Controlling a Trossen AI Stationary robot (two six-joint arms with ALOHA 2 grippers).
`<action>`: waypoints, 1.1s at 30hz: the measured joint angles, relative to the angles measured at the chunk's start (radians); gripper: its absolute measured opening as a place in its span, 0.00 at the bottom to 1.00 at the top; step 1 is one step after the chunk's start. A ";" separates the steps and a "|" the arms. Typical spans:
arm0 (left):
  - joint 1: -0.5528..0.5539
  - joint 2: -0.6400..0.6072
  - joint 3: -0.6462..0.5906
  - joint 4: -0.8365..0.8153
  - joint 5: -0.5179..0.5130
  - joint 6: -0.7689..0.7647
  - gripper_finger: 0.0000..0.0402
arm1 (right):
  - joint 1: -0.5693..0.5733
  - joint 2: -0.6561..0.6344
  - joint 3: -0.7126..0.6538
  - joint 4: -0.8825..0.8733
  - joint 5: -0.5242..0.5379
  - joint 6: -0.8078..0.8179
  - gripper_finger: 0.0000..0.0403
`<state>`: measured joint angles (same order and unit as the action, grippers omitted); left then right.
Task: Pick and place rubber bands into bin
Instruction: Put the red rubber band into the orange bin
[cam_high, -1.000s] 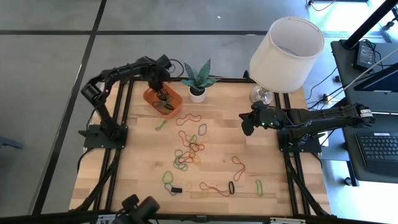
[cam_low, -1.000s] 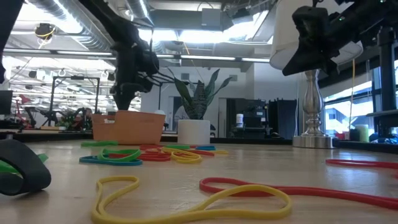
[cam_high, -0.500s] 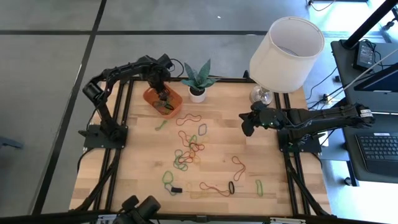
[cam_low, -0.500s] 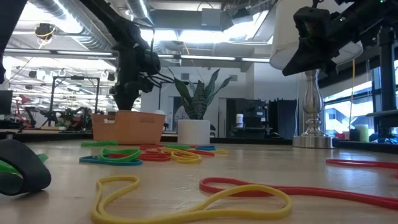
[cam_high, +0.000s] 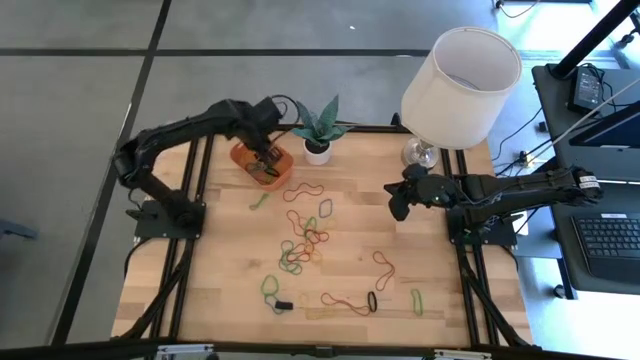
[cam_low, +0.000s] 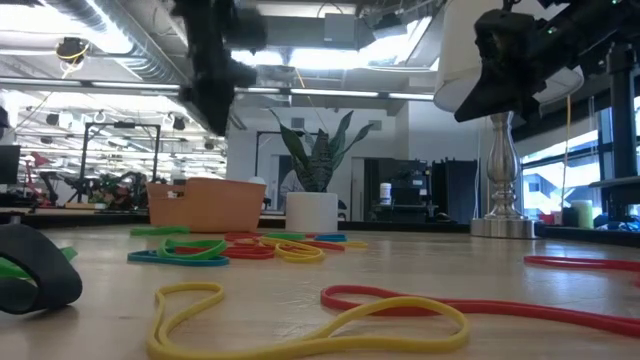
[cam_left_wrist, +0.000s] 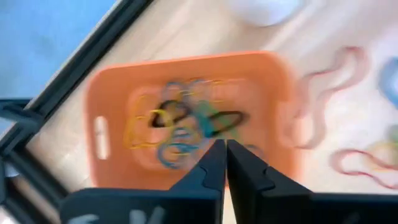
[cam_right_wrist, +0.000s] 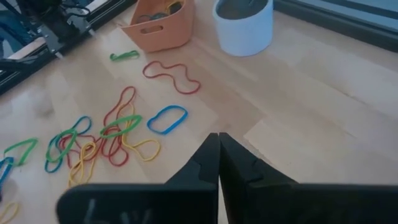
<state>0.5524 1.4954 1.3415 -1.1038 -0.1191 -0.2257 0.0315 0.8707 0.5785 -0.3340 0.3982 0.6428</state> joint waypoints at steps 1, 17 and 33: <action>-0.039 -0.017 0.000 0.000 -0.005 -0.029 0.01 | 0.000 0.000 0.000 0.000 -0.002 0.000 0.01; -0.634 -0.055 -0.253 0.316 -0.092 -0.431 0.00 | 0.005 0.000 0.000 0.000 -0.069 -0.150 0.01; -0.689 -0.227 -0.549 0.454 -0.036 -0.344 0.00 | 0.251 0.207 0.109 -0.270 -0.080 0.319 0.00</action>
<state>-0.1364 1.2681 0.7928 -0.6498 -0.1555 -0.5699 0.2826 1.0773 0.6875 -0.6040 0.3178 0.9615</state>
